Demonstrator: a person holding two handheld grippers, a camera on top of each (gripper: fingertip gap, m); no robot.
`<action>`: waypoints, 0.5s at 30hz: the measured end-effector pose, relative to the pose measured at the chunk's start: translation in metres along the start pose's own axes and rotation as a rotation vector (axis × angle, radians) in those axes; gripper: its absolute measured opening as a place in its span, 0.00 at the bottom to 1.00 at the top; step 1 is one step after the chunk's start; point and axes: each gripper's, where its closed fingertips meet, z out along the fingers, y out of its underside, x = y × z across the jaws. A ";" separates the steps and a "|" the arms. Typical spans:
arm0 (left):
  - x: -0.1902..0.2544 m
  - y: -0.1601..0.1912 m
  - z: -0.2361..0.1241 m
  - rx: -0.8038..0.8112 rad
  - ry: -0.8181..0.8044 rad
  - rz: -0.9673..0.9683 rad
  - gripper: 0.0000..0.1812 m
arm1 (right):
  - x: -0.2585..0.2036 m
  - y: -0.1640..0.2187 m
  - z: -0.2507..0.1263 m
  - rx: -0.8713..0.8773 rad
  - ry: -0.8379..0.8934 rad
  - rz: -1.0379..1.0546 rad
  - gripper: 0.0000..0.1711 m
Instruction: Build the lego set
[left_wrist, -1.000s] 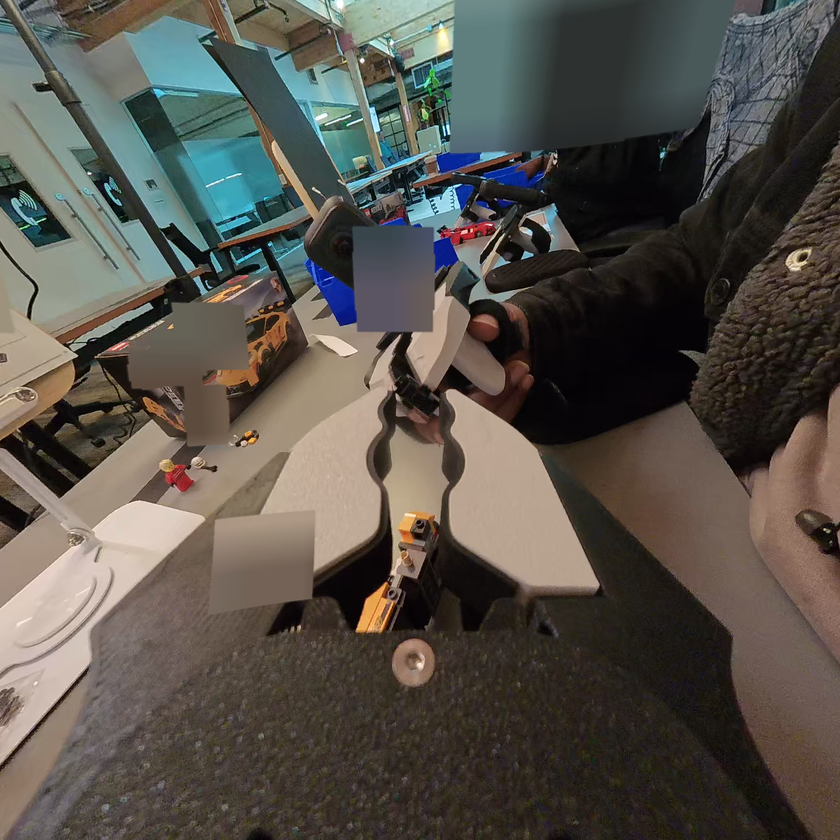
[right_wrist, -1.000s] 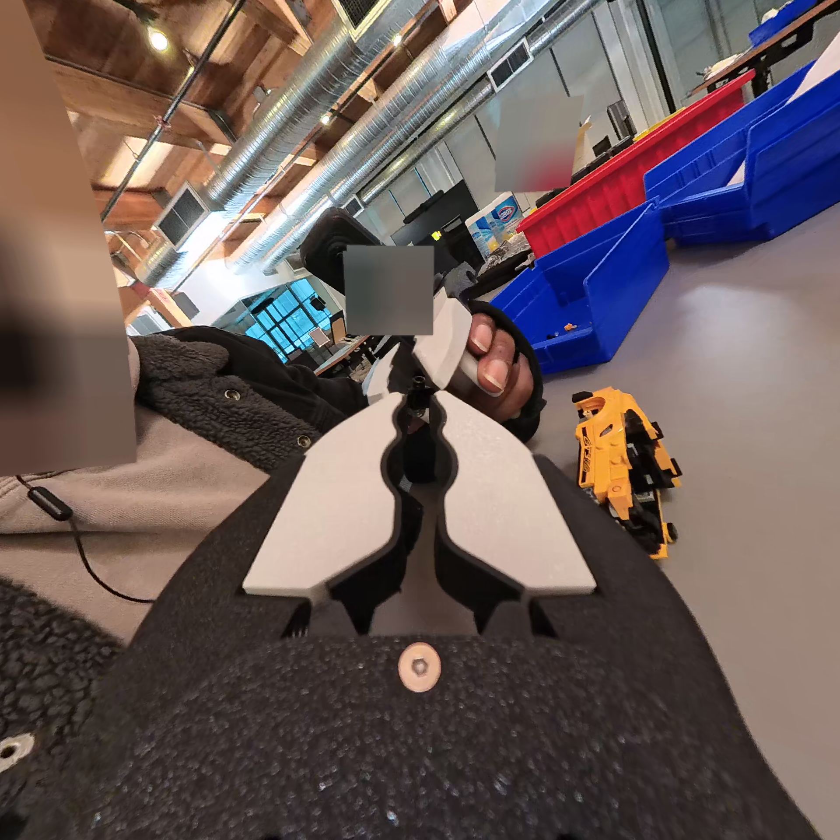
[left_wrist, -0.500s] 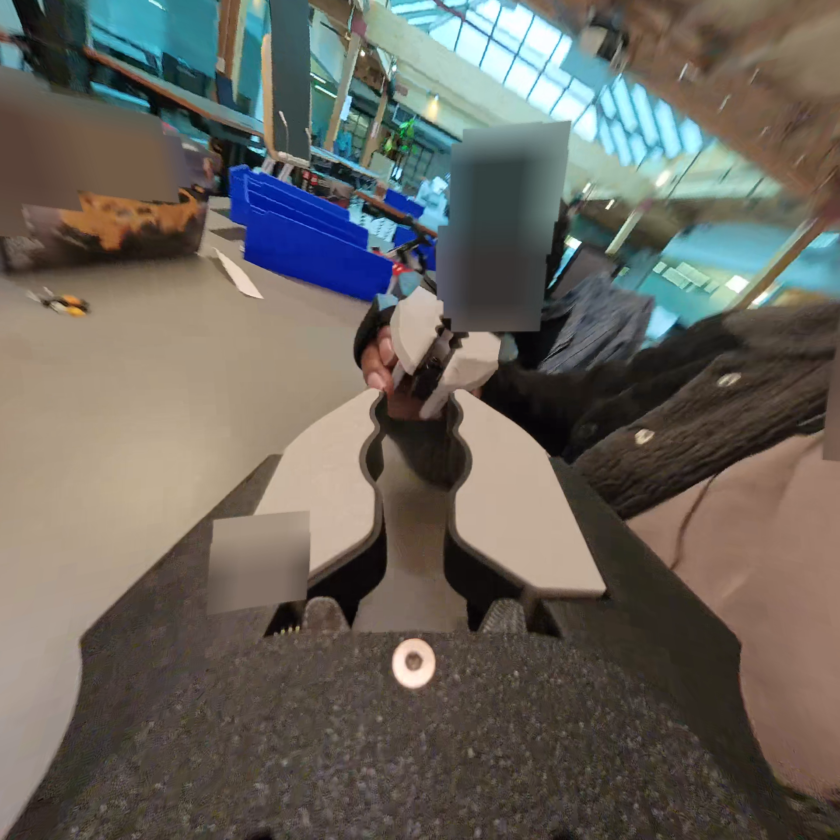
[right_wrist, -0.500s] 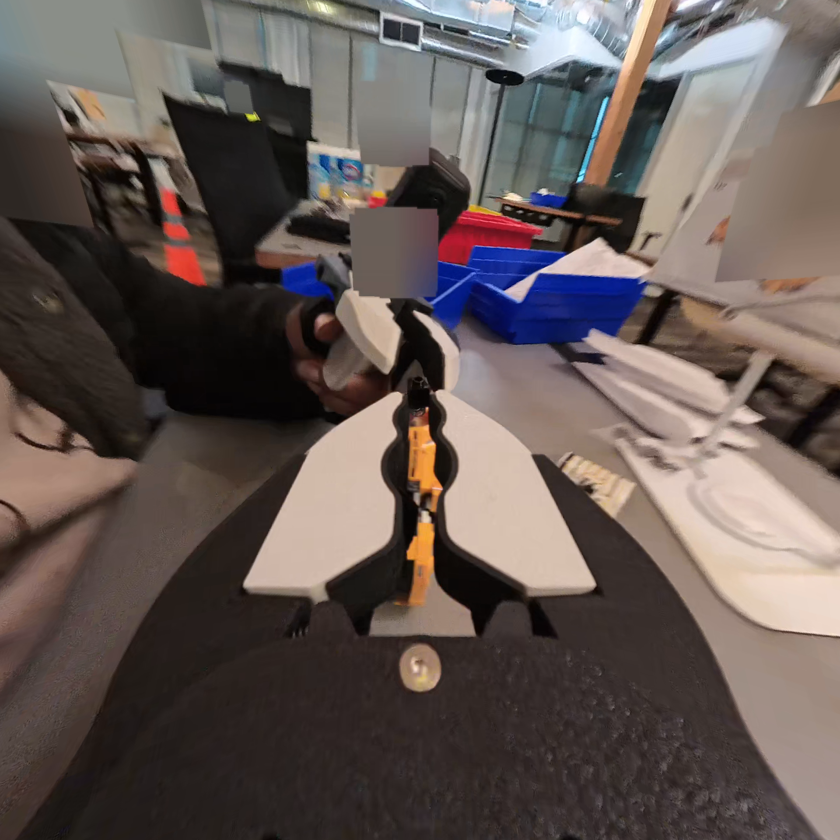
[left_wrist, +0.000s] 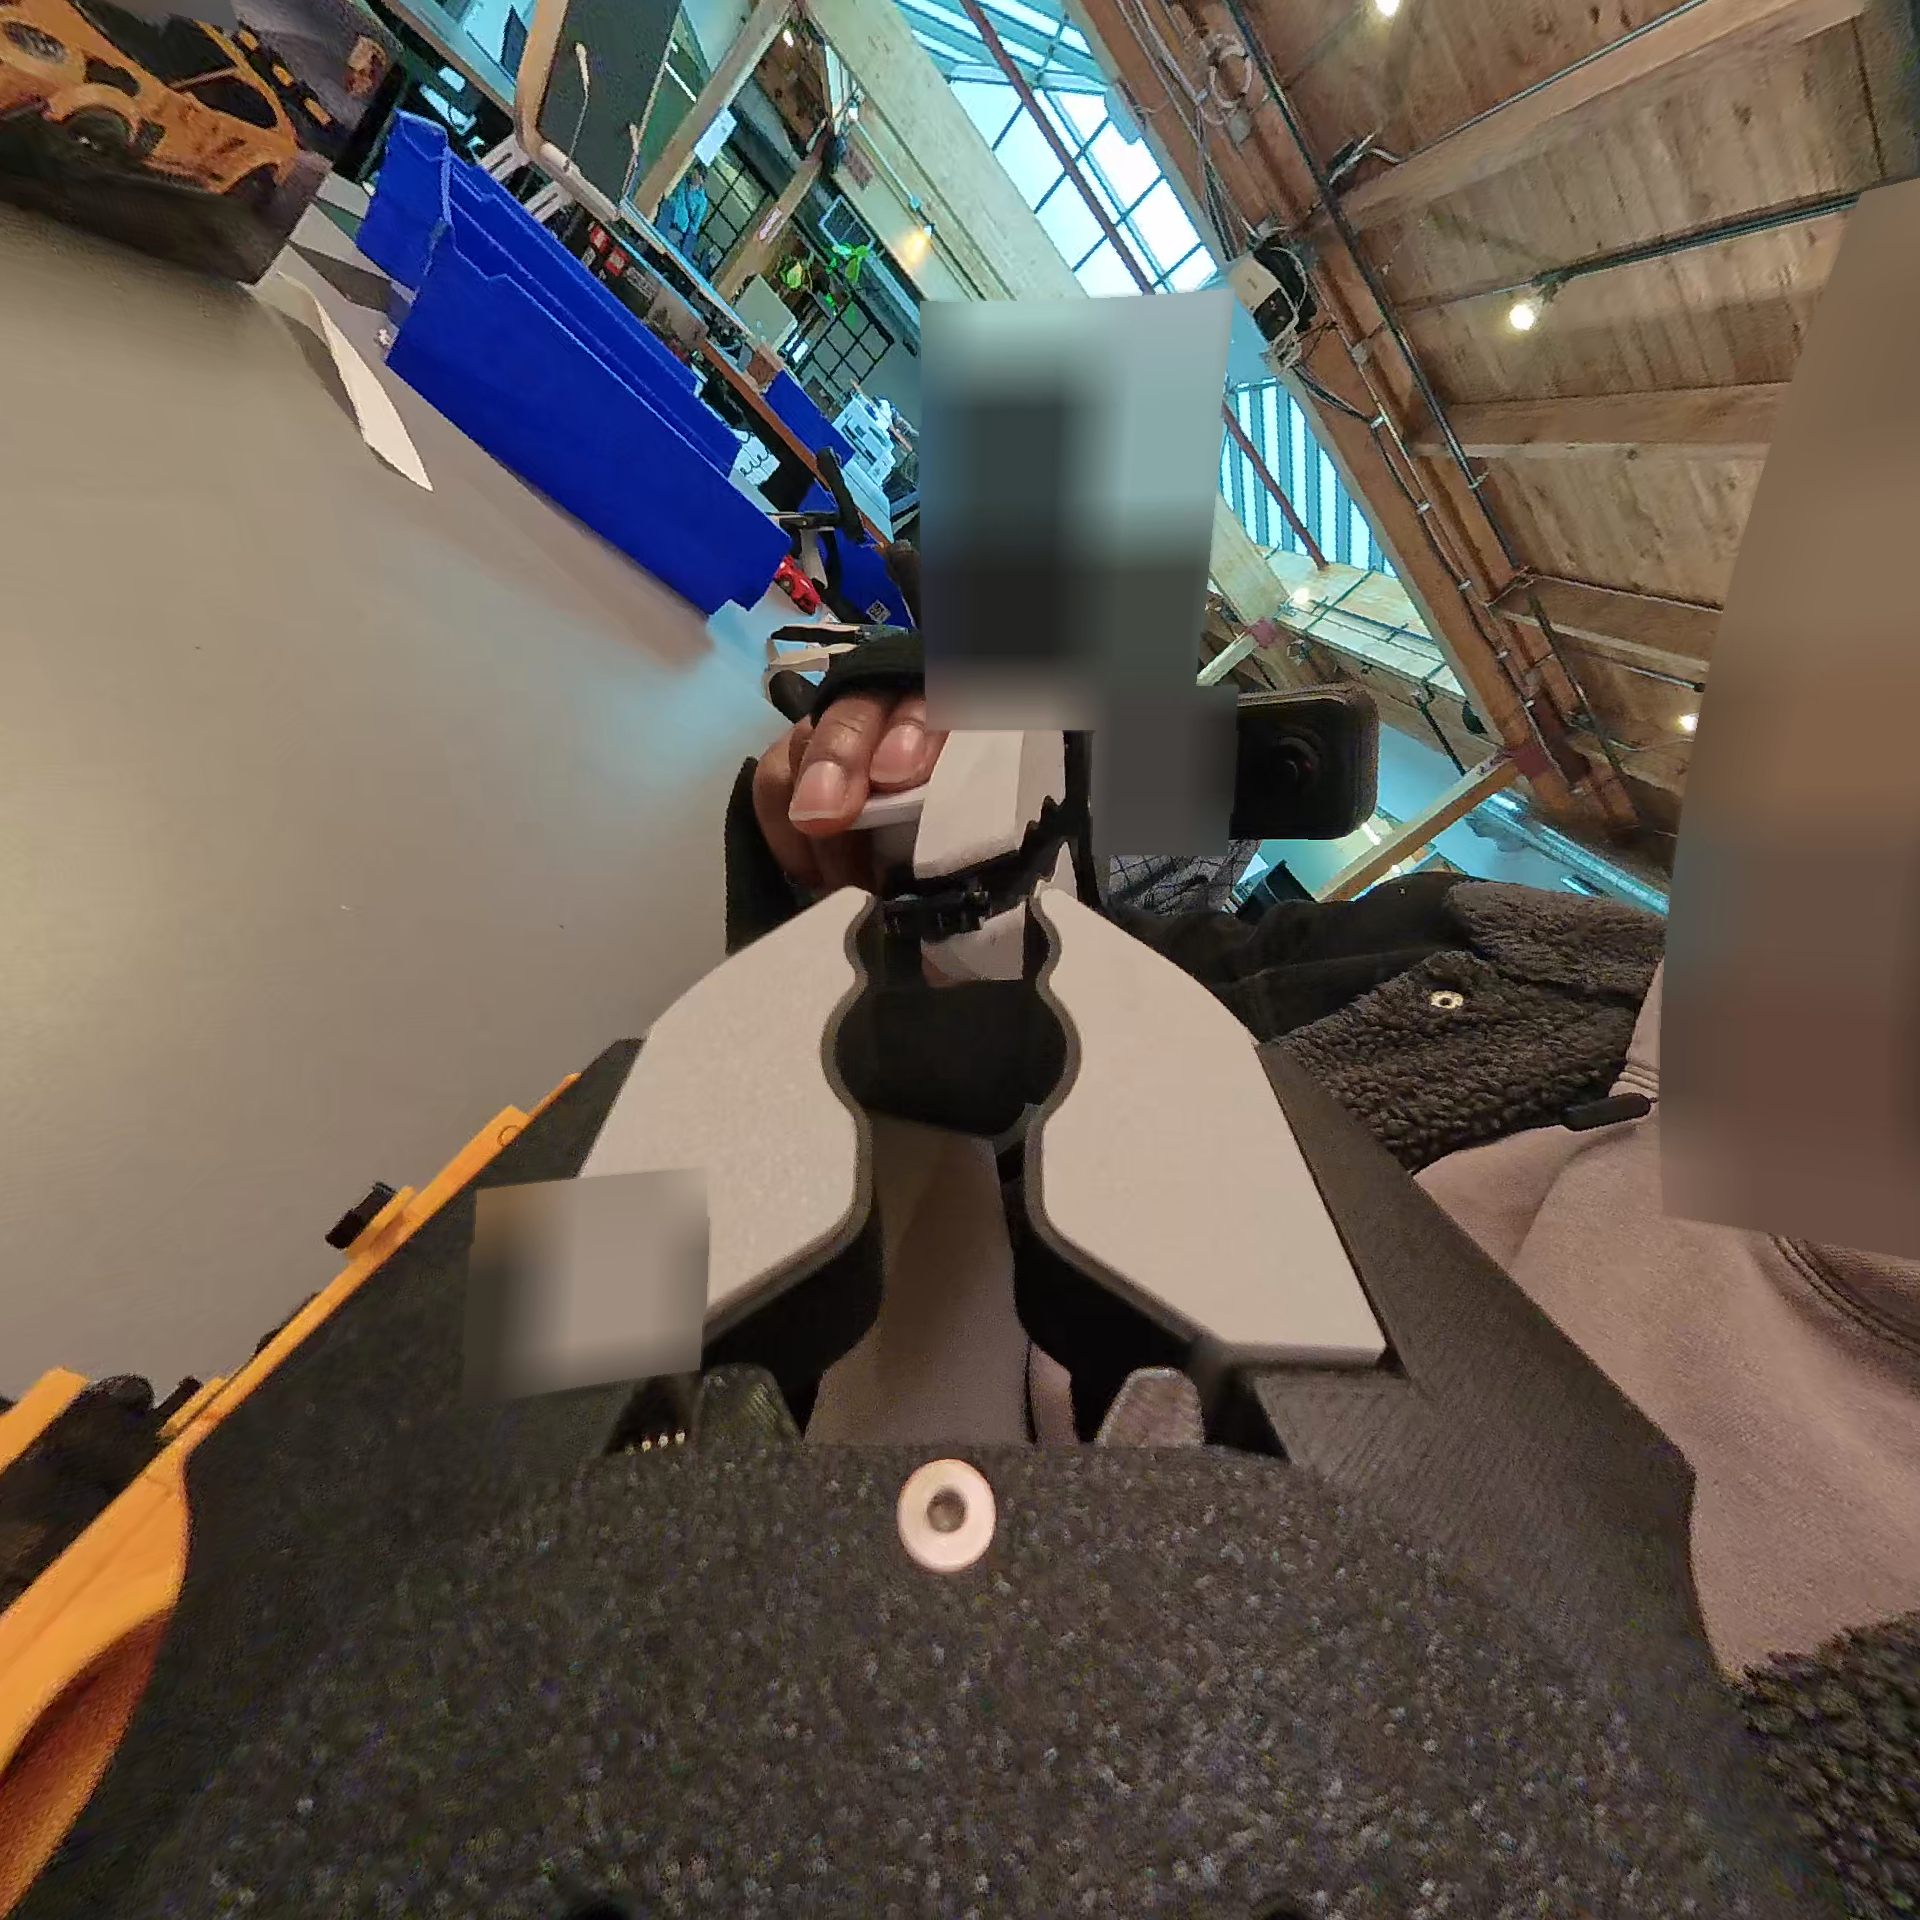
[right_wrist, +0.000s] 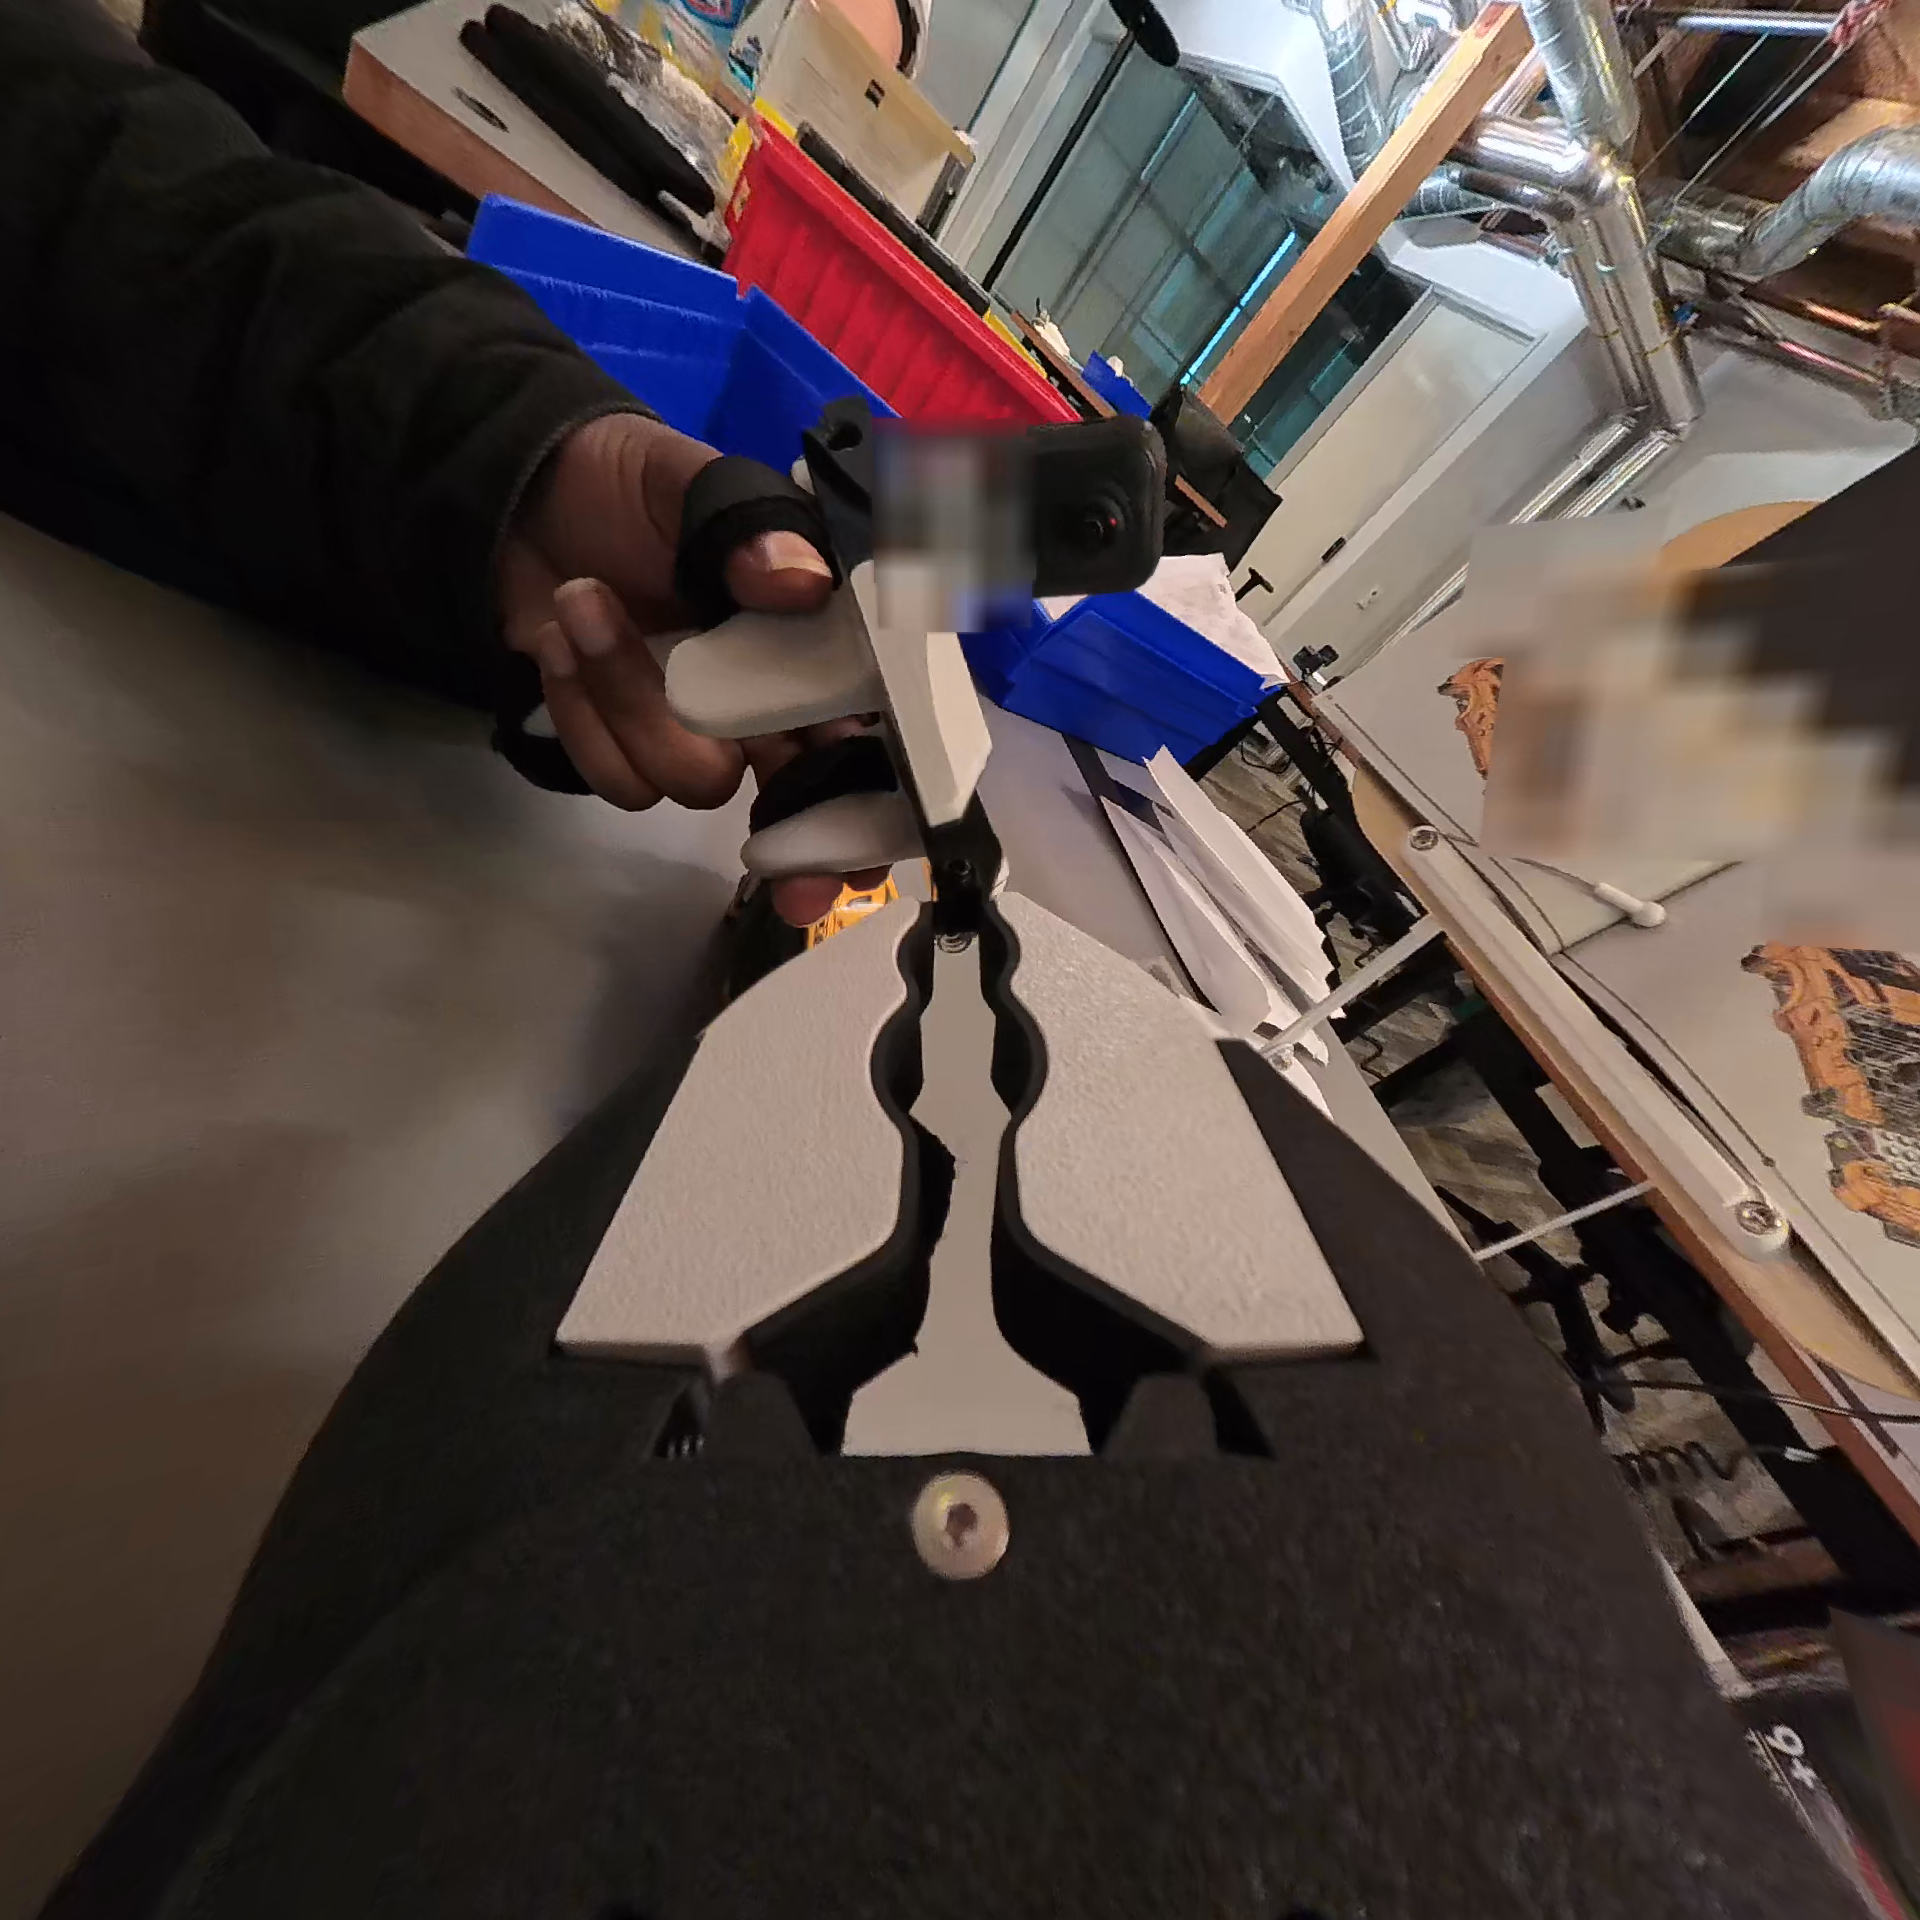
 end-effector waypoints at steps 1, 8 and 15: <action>-0.001 0.001 0.000 -0.004 -0.004 0.001 0.14 | 0.000 0.001 0.000 -0.003 -0.001 0.000 0.05; -0.004 0.000 -0.001 -0.002 -0.022 0.005 0.11 | 0.001 0.004 0.001 -0.020 0.019 -0.026 0.05; -0.007 -0.002 -0.003 0.015 -0.043 -0.001 0.10 | 0.003 0.005 0.001 -0.032 0.044 -0.065 0.05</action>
